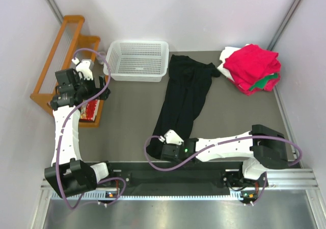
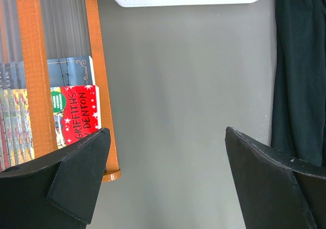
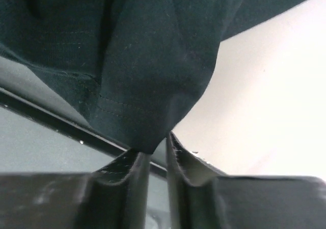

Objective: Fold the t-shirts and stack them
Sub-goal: Fold the tshirt

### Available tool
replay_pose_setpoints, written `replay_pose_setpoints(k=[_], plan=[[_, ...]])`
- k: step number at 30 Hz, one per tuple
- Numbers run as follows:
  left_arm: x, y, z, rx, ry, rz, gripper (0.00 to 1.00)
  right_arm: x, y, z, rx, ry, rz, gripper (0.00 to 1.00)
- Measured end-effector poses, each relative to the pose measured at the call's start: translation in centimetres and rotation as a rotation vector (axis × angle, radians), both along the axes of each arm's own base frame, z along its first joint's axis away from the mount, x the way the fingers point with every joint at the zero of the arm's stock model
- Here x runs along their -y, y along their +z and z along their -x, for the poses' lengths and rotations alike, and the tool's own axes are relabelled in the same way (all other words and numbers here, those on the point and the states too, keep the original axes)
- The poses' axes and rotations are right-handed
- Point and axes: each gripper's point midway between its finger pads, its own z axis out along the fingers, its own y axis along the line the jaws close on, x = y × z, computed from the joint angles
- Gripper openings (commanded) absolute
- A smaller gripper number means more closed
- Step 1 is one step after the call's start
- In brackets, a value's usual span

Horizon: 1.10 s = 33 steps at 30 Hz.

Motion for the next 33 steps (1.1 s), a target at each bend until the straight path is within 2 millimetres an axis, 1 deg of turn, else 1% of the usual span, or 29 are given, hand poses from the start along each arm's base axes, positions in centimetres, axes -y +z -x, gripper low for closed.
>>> replay_pose_setpoints(k=[1, 3, 5, 8, 9, 12, 14, 15, 18, 20, 22, 27, 33], plan=[[0.0, 0.0, 0.0, 0.000, 0.000, 0.000, 0.99, 0.0, 0.0, 0.0, 0.002, -0.008, -0.004, 0.00], [0.0, 0.0, 0.0, 0.000, -0.001, 0.001, 0.99, 0.1, 0.0, 0.0, 0.005, -0.037, -0.009, 0.00], [0.0, 0.0, 0.0, 0.000, -0.001, 0.001, 0.99, 0.7, 0.1, -0.2, 0.017, -0.066, 0.019, 0.00], [0.1, 0.1, 0.0, -0.001, -0.002, 0.002, 0.99, 1.3, 1.2, -1.0, 0.065, -0.117, 0.090, 0.00], [0.1, 0.2, 0.1, -0.001, -0.004, 0.003, 0.99, 1.3, 2.2, -1.5, 0.090, -0.132, 0.107, 0.00], [0.2, 0.6, 0.1, 0.004, -0.010, 0.007, 0.99, 0.6, 5.4, -3.0, 0.139, -0.168, 0.084, 0.00], [0.4, 0.8, 0.1, 0.007, -0.016, 0.012, 0.99, -0.1, 7.8, -4.6, 0.156, -0.206, 0.020, 0.00], [0.4, 0.9, 0.1, 0.008, -0.019, 0.013, 0.99, -0.1, 9.0, -5.4, 0.162, -0.226, -0.013, 0.00], [0.5, 0.9, 0.2, 0.004, -0.021, 0.016, 0.99, 0.7, 11.9, -7.1, 0.183, -0.270, -0.084, 0.00], [0.5, 0.8, 0.3, -0.002, -0.021, 0.018, 0.99, 1.4, 12.9, -7.5, 0.190, -0.277, -0.100, 0.00], [0.6, 0.7, 0.4, -0.007, -0.022, 0.020, 0.99, 1.6, 13.1, -7.2, 0.181, -0.267, -0.098, 0.00], [0.6, 1.2, 0.4, 0.000, -0.025, 0.020, 0.99, 1.5, 12.2, -6.4, 0.130, -0.238, -0.087, 0.00], [0.6, 1.3, 0.4, 0.002, -0.025, 0.019, 0.99, 2.3, 11.7, -5.7, 0.102, -0.237, -0.076, 0.00]])
